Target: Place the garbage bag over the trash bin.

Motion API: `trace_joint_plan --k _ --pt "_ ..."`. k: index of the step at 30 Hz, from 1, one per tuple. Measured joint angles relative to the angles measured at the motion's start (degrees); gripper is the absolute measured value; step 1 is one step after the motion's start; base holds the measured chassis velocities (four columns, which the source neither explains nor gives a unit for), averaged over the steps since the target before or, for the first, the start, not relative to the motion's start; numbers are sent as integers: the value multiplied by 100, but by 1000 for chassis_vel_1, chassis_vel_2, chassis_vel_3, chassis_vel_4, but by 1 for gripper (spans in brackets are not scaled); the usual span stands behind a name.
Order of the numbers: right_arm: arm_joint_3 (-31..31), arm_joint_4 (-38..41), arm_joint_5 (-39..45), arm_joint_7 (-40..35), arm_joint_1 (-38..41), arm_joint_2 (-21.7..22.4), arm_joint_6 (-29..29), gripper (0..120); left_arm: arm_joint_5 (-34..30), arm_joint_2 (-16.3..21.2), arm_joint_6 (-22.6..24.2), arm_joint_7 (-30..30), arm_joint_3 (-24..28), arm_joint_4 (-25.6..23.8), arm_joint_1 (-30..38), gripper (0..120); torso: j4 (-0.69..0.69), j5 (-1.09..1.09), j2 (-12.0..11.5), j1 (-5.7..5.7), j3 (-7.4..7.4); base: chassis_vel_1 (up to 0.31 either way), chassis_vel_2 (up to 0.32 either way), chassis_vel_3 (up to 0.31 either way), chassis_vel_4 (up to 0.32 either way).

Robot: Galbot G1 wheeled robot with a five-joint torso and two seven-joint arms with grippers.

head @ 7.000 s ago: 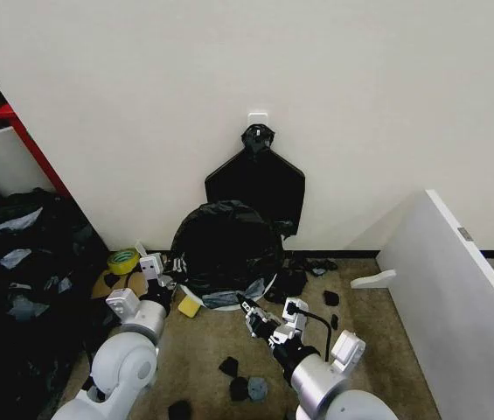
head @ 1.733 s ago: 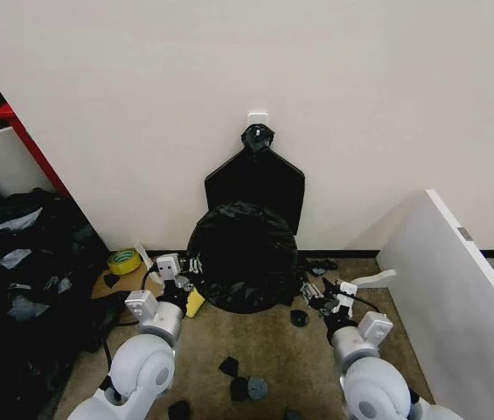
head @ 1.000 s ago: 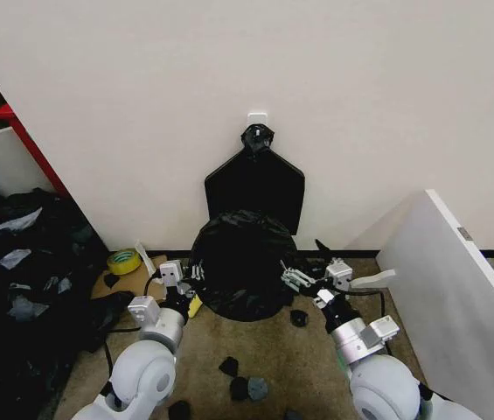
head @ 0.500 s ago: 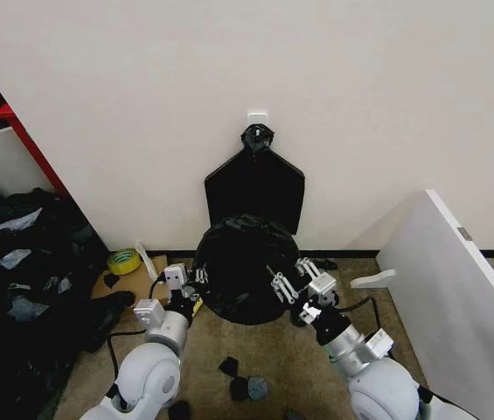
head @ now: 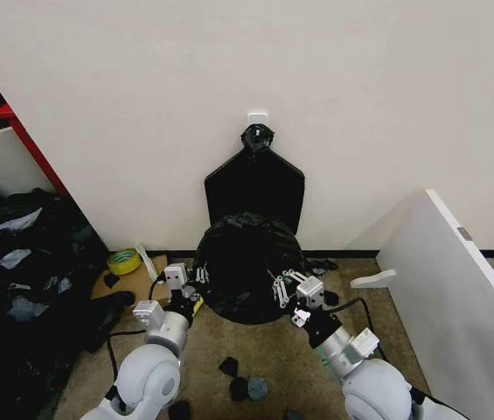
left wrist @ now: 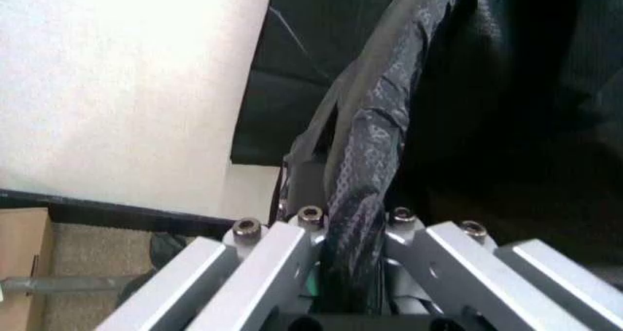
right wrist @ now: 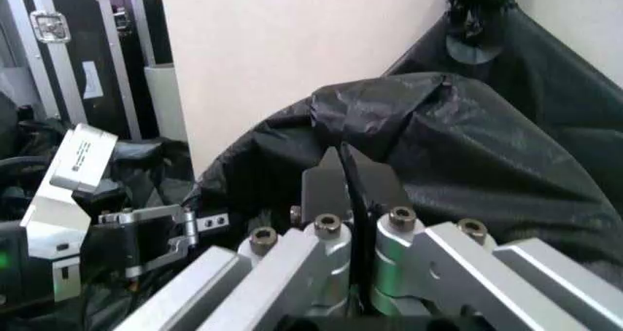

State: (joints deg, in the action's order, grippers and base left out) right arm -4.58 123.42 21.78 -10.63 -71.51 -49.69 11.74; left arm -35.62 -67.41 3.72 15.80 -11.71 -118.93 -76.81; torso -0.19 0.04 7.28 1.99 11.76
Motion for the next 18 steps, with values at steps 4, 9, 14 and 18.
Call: trace_joint_plan --k 4,9,14,18 --pt "-7 3 11 -22 8 1 -22 0 33 -24 -13 -6 25 34 15 1 0 0 0 0 0 0 0 0 0" --pt "3 42 158 -40 121 21 -118 0 48 -65 -31 -20 55 123 83 1 0 0 0 0 0 0 0 0 0" --pt "-2 150 318 -74 101 -25 -280 0 77 -76 -67 -46 60 157 68 1 0 0 0 0 0 0 0 0 0" --pt "-82 191 426 -239 100 -59 -606 0 111 -94 -88 -67 63 158 41 1 0 0 0 0 0 0 0 0 0"
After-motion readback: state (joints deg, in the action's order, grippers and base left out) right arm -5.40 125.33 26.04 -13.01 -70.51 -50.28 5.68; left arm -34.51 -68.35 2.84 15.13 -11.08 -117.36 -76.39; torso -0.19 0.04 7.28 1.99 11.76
